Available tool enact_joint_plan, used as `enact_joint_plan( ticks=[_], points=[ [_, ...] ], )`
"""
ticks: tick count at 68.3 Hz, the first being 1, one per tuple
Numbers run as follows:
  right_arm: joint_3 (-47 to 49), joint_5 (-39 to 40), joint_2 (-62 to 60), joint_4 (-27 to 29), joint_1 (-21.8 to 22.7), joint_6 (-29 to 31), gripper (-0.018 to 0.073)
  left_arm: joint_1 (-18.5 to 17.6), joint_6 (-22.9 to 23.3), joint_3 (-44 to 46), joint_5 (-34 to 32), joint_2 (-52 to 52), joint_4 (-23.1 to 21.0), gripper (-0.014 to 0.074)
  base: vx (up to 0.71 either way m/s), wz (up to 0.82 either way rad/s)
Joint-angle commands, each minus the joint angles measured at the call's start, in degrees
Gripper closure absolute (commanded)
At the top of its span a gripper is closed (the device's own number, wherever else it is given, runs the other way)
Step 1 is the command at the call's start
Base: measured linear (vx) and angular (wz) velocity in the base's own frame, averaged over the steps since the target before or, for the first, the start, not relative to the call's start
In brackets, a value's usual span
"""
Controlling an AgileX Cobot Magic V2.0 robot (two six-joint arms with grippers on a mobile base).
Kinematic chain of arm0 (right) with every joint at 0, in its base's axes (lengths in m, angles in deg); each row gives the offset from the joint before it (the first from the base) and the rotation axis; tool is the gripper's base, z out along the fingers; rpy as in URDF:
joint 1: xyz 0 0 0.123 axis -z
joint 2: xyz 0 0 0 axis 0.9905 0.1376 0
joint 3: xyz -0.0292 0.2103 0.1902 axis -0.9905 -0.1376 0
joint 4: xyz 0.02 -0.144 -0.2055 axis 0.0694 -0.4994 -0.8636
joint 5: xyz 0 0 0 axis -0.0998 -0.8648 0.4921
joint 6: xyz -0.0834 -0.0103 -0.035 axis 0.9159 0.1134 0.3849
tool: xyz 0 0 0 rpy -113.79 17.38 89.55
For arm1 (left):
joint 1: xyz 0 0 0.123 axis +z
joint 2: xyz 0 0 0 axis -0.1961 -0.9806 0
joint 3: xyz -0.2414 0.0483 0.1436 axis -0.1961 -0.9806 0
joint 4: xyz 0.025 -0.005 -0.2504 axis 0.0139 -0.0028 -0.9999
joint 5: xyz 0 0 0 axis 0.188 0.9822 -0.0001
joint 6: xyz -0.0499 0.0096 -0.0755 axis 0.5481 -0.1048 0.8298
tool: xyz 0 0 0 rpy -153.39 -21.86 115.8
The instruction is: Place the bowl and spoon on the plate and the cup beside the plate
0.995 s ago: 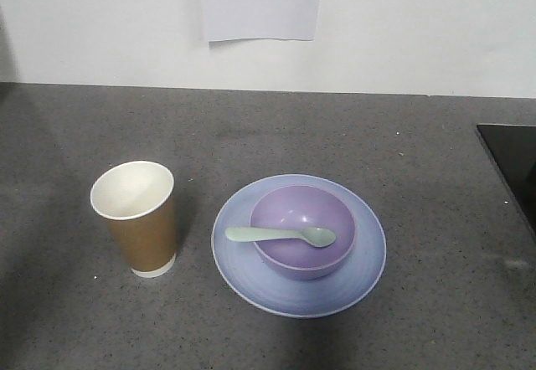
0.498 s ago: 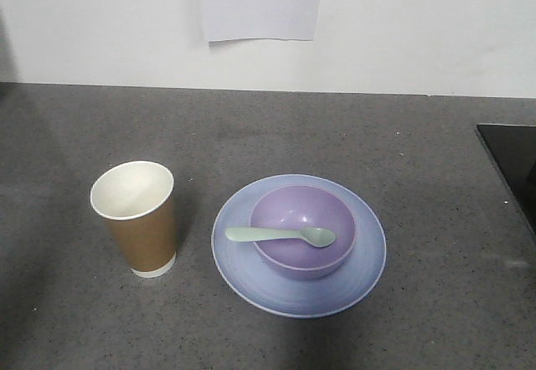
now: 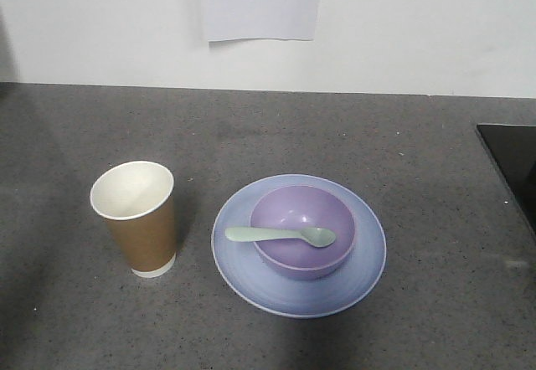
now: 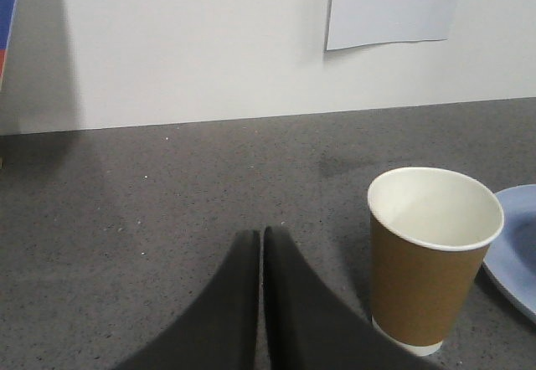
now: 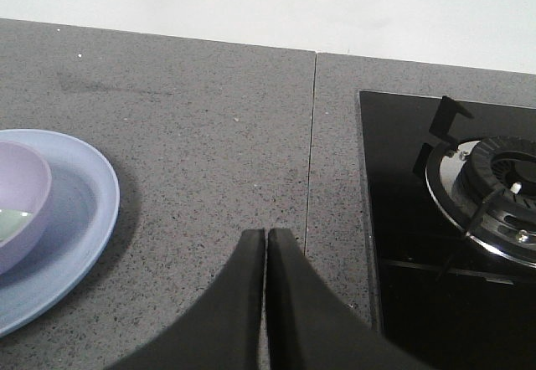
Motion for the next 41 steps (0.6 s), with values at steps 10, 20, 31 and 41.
enact_joint_plan(
  ticks=[10,20,31,41],
  points=[
    [1.4,4.2,0.3,0.0,0.5,0.5,0.057,-0.2,0.3,1.4,-4.5,-0.7,0.2,0.0604,0.0,0.0],
    [1.4,4.2,0.3,0.0,0.5,0.5,0.057,-0.2,0.3,1.4,-4.5,-0.7,0.2,0.0604,0.0,0.0],
    [1.4,4.2,0.3,0.0,0.5,0.5,0.057,-0.2,0.2,1.2,-4.8,-0.7,0.2,0.0604,0.0,0.0],
    [1.4,4.2,0.3,0.0,0.5,0.5,0.057,-0.2,-0.2,-4.0,-10.7,1.7,-1.0,0.0604,0.0,0.0]
  ],
)
